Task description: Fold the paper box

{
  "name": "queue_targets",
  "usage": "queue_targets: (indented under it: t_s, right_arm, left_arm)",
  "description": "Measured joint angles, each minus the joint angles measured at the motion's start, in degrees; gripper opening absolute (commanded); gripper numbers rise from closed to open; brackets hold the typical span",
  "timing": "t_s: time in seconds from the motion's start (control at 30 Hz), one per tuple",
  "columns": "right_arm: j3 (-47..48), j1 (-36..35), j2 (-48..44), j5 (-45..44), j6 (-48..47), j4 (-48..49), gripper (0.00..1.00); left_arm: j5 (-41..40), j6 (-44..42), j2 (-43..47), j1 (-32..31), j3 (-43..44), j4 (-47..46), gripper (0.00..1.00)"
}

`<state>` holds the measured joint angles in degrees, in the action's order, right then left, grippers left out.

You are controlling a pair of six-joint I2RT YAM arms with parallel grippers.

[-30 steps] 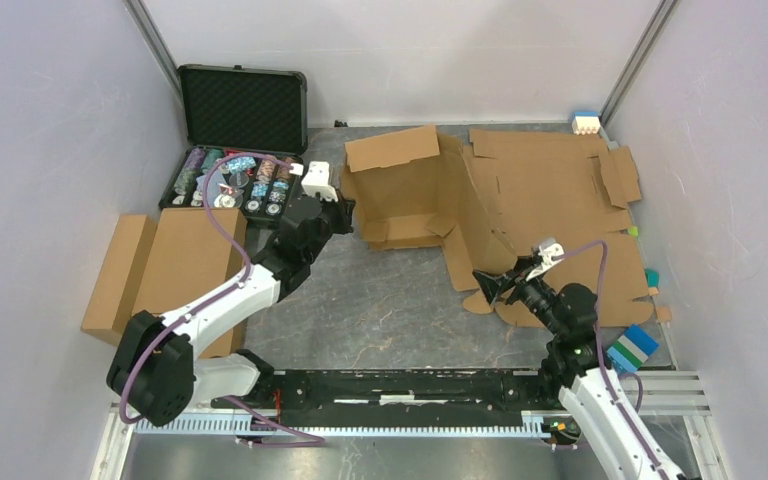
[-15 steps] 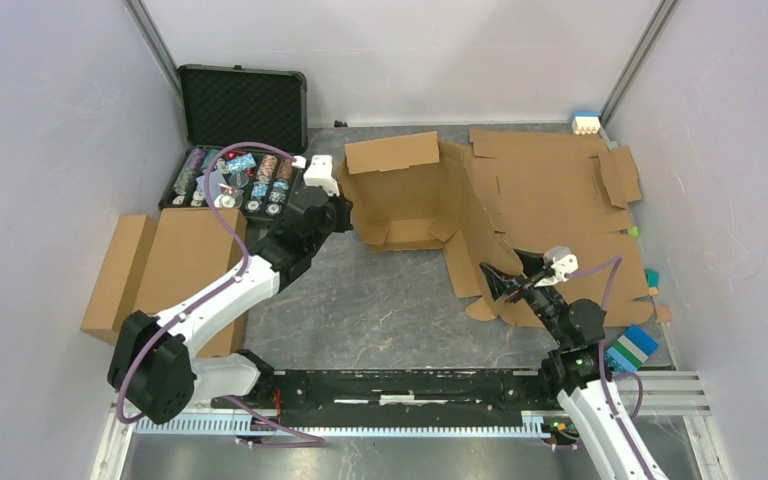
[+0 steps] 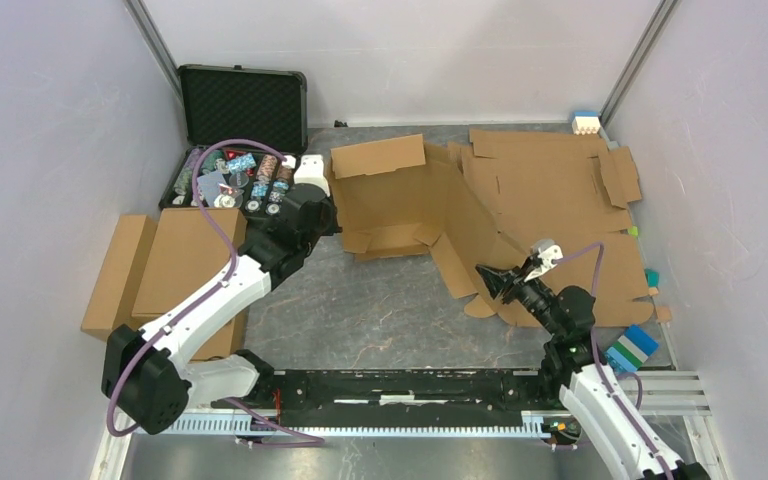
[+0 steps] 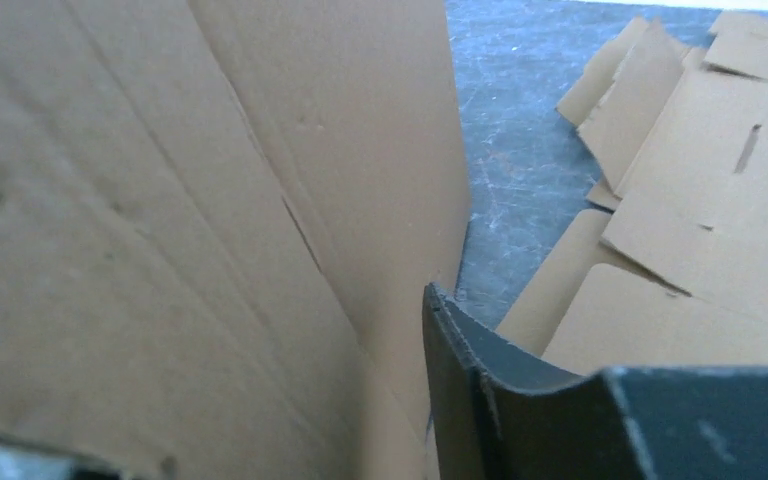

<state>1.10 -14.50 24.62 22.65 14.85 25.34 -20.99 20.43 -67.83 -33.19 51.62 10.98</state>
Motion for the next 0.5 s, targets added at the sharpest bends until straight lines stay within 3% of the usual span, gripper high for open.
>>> queue_targets:
  t_s: [0.23, 0.33, 0.5]
  right_arm:
    - [0.63, -0.70, 5.86, 0.92, 5.29, 0.74, 0.18]
    - [2.38, -1.31, 8.28, 0.83, 7.50, 1.07, 0.15]
    - [5.40, -2.29, 10.86, 0.76, 9.44, -0.44, 0.17]
  left_arm:
    - [0.81, 1.46, 0.87, 0.07, 0.13, 1.36, 0.14]
    - [1.84, 1.79, 1.05, 0.07, 0.07, 1.05, 0.15]
    - [2.21, 2.05, 1.53, 0.07, -1.22, -0.90, 0.36]
